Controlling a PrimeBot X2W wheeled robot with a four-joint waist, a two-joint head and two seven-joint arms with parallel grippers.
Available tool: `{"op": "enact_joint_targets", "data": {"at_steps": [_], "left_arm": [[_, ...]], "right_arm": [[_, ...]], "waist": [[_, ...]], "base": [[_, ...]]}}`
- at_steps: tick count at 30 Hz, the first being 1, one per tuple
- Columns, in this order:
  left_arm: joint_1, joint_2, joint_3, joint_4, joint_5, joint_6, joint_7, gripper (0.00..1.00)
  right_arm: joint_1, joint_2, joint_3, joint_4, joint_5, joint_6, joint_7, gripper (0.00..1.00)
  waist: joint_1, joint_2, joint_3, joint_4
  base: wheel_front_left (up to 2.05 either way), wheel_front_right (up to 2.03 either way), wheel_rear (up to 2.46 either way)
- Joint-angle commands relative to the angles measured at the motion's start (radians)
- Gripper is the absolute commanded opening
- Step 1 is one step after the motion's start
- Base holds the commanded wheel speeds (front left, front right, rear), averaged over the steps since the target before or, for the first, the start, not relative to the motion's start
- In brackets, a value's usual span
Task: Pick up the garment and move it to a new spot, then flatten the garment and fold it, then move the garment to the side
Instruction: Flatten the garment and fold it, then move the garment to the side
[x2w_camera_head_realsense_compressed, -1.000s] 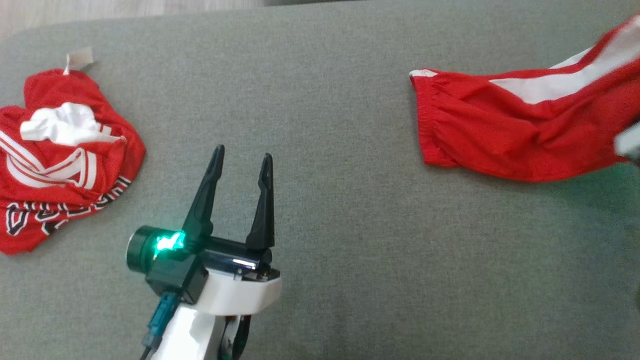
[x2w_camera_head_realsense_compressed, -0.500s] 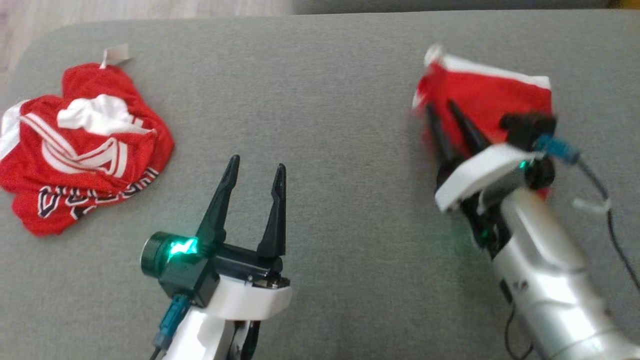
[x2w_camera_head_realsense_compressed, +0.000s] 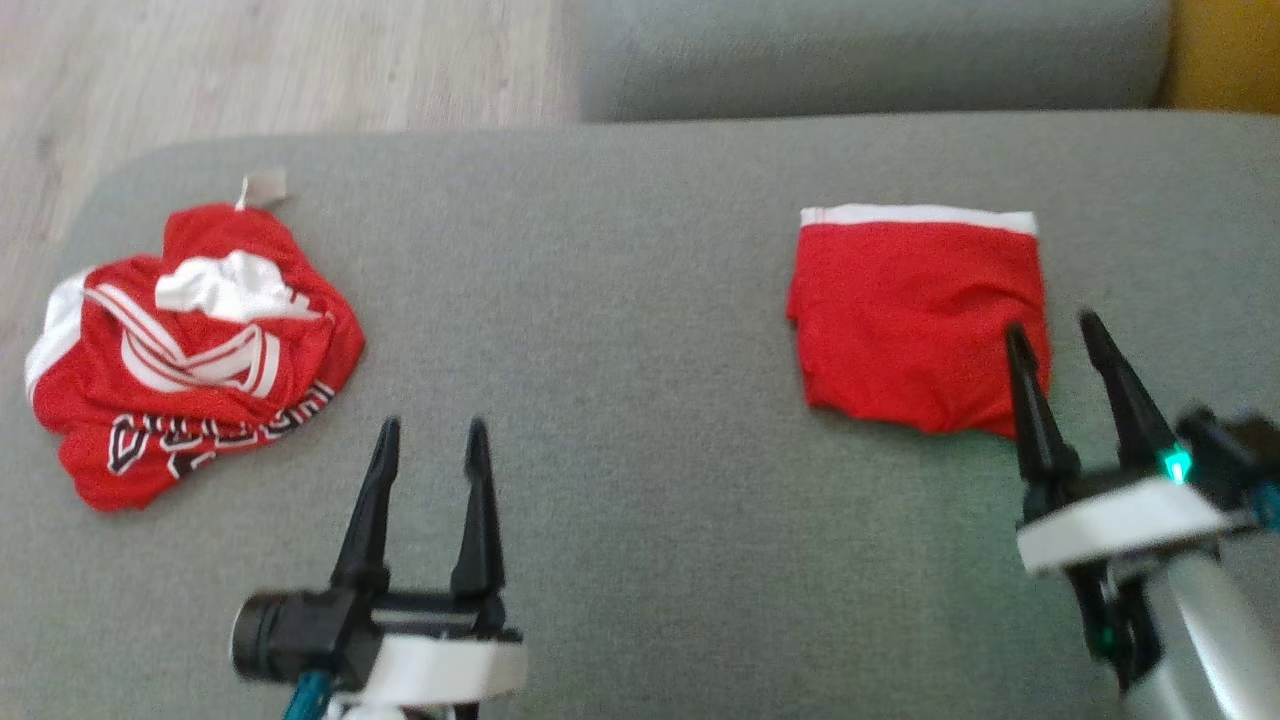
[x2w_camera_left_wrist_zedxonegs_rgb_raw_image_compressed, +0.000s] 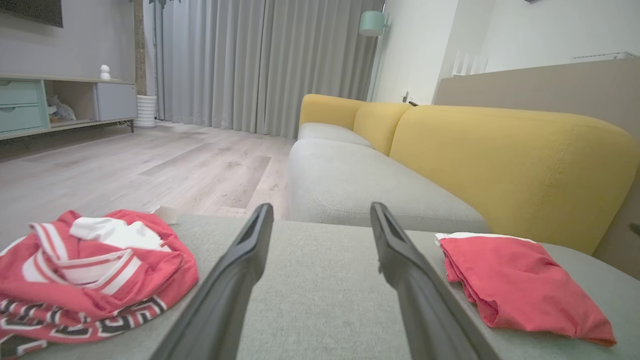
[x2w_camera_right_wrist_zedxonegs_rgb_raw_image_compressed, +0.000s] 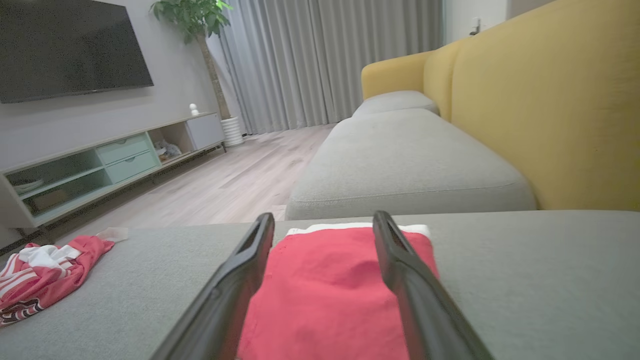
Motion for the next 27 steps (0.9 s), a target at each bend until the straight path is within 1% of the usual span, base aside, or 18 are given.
{"op": "enact_joint_targets", "data": {"at_steps": [1, 5, 6, 11, 18, 27], "left_arm": [[0.013, 0.001, 0.05, -0.028, 0.009, 0.012, -0.004, 1.0], [0.074, 0.001, 0.073, -0.001, 0.046, 0.02, -0.004, 1.0], [0.074, 0.001, 0.073, -0.001, 0.046, 0.02, -0.004, 1.0], [0.115, 0.001, 0.099, 0.035, 0.068, 0.017, -0.004, 1.0], [0.128, 0.001, 0.116, 0.074, 0.078, 0.007, -0.004, 1.0], [0.123, 0.001, 0.119, 0.101, 0.075, 0.003, -0.004, 1.0]], "right_arm": [[0.06, 0.019, -0.021, -0.088, -0.036, -0.001, -0.01, 1.0], [0.185, 0.053, -0.055, -0.147, -0.099, -0.001, -0.011, 1.0], [0.185, 0.053, -0.055, -0.147, -0.099, -0.001, -0.011, 1.0], [0.269, 0.1, -0.09, -0.154, -0.138, -0.001, -0.011, 1.0], [0.309, 0.138, -0.116, -0.165, -0.183, -0.001, -0.011, 1.0], [0.312, 0.146, -0.116, -0.155, -0.206, -0.001, -0.011, 1.0]], "waist": [[0.0001, -0.0001, -0.056, -0.024], [0.0001, -0.0001, -0.1, -0.026], [0.0001, -0.0001, -0.1, -0.026], [0.0001, -0.0001, -0.138, -0.019], [0.0001, -0.0001, -0.157, -0.017], [0.0001, -0.0001, -0.163, -0.018]], "base": [[0.0, 0.0, 0.0], [0.0, 0.0, 0.0], [0.0, 0.0, 0.0], [0.0, 0.0, 0.0], [0.0, 0.0, 0.0], [0.0, 0.0, 0.0]]}}
